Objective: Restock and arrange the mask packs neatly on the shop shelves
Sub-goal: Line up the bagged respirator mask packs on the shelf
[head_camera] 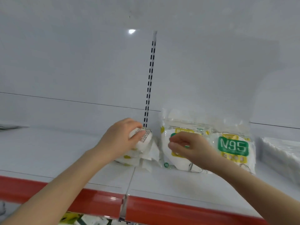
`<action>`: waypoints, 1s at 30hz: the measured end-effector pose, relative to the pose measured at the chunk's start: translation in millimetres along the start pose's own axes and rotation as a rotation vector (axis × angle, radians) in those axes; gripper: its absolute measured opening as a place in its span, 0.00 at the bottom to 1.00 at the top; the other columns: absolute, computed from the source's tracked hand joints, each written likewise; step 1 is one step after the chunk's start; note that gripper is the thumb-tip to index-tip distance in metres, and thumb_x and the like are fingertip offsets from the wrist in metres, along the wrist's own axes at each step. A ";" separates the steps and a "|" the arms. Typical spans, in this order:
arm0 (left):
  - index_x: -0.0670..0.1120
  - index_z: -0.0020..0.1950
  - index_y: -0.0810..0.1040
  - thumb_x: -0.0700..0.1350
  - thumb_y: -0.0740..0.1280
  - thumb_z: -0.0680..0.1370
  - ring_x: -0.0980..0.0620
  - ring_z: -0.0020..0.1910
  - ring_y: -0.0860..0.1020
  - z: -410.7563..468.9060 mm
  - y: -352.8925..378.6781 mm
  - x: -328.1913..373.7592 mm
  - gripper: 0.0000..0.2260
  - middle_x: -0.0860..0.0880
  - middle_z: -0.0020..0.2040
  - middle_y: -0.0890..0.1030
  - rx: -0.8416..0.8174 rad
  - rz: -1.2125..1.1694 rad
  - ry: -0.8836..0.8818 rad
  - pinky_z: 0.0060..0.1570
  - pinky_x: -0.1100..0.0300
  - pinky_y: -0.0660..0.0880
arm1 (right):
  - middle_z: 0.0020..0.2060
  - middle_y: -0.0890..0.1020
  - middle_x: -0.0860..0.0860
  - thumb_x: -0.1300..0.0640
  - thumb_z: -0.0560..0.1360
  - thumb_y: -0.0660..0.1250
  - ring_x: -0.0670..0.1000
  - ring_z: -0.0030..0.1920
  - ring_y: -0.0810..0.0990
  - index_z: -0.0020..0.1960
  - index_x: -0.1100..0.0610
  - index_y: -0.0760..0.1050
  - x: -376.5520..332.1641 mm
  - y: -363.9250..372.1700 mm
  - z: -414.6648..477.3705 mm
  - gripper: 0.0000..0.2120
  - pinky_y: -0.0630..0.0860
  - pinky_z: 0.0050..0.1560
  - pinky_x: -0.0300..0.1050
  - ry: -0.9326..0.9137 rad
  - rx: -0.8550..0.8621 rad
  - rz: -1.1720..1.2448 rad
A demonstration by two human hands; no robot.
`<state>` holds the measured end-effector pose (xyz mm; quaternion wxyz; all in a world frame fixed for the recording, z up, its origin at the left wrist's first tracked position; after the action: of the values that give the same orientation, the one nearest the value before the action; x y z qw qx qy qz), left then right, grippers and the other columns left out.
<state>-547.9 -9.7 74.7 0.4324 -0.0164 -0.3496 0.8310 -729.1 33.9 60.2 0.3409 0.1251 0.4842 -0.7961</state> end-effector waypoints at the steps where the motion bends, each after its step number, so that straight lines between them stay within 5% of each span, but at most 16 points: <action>1: 0.47 0.56 0.80 0.67 0.51 0.67 0.53 0.54 0.77 -2.0 2.1 -9.0 0.32 0.52 0.54 0.80 -0.066 0.028 0.002 0.54 0.66 0.68 | 0.44 0.80 0.43 0.53 0.73 0.70 0.43 0.47 0.80 0.51 0.53 0.79 -9.4 10.0 6.5 0.08 0.75 0.52 0.36 -0.028 -0.020 -0.041; 4: 0.50 0.65 0.74 0.72 0.51 0.61 0.58 0.63 0.71 -12.2 12.6 -33.2 0.40 0.55 0.64 0.74 -0.275 0.078 -0.006 0.60 0.70 0.62 | 0.59 0.73 0.44 0.44 0.70 0.70 0.42 0.59 0.71 0.65 0.50 0.71 -31.9 49.1 19.1 0.26 0.66 0.59 0.33 -0.119 -0.198 -0.232; 7: 0.54 0.67 0.71 0.73 0.55 0.59 0.59 0.63 0.69 -19.7 15.1 -42.9 0.42 0.57 0.65 0.72 -0.383 0.115 0.041 0.61 0.68 0.64 | 0.64 0.70 0.44 0.44 0.71 0.70 0.43 0.63 0.68 0.69 0.50 0.66 -42.8 74.1 27.1 0.29 0.62 0.60 0.33 -0.157 -0.254 -0.335; 14: 0.46 0.54 0.80 0.56 0.63 0.75 0.50 0.47 0.78 -10.5 -33.5 -81.7 0.16 0.49 0.47 0.82 -0.067 -0.110 -0.092 0.50 0.58 0.73 | 0.60 0.74 0.41 0.34 0.62 0.64 0.40 0.62 0.71 0.66 0.49 0.70 -44.3 49.3 36.2 0.36 0.67 0.64 0.39 -0.052 0.040 -0.010; 18: 0.39 0.38 0.74 0.45 0.62 0.79 0.55 0.28 0.66 -6.3 -65.0 -113.6 0.13 0.47 0.28 0.69 0.187 -0.170 -0.232 0.30 0.66 0.61 | 0.63 0.71 0.41 0.40 0.68 0.70 0.40 0.62 0.68 0.67 0.49 0.69 -41.6 67.0 42.5 0.30 0.64 0.64 0.37 -0.041 -0.049 -0.188; 21: 0.33 0.40 0.73 0.45 0.61 0.80 0.51 0.32 0.68 -5.6 -73.5 -133.4 0.16 0.43 0.33 0.72 0.270 -0.328 -0.335 0.33 0.59 0.63 | 0.69 0.68 0.43 0.44 0.71 0.70 0.44 0.68 0.65 0.70 0.48 0.66 -38.9 96.4 46.6 0.30 0.62 0.69 0.41 -0.075 -0.210 -0.377; 24: 0.30 0.43 0.72 0.46 0.61 0.80 0.48 0.36 0.69 -8.0 -77.4 -146.8 0.17 0.40 0.36 0.73 0.323 -0.480 -0.407 0.37 0.57 0.64 | 0.65 0.73 0.45 0.48 0.76 0.64 0.46 0.65 0.70 0.67 0.50 0.70 -42.1 109.8 48.7 0.20 0.66 0.65 0.40 -0.105 -0.252 -0.468; 28: 0.33 0.41 0.71 0.46 0.60 0.80 0.50 0.37 0.70 -11.9 -81.4 -159.4 0.16 0.42 0.37 0.73 0.364 -0.657 -0.461 0.39 0.56 0.66 | 0.54 0.81 0.48 0.53 0.80 0.57 0.50 0.52 0.79 0.59 0.54 0.76 -57.0 98.5 54.3 0.13 0.75 0.55 0.44 -0.145 -0.087 -0.494; 30: 0.39 0.39 0.72 0.45 0.59 0.81 0.53 0.36 0.71 -14.2 -83.9 -162.1 0.13 0.46 0.36 0.74 0.391 -0.727 -0.485 0.38 0.57 0.68 | 0.43 0.81 0.47 0.55 0.80 0.58 0.48 0.41 0.80 0.52 0.56 0.77 -61.4 75.9 60.1 0.10 0.76 0.45 0.34 -0.099 0.090 -0.312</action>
<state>-382.5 -88.0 69.4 0.5961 0.3830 -0.2608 0.6558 -625.6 -14.4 70.7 0.2307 0.0243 0.4443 -0.8654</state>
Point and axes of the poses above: each hand's wrist, its own z-axis towards the middle knuckle, its own y-axis out of the palm, x = y × z, the point moved 8 cm from there along z, towards the middle knuckle
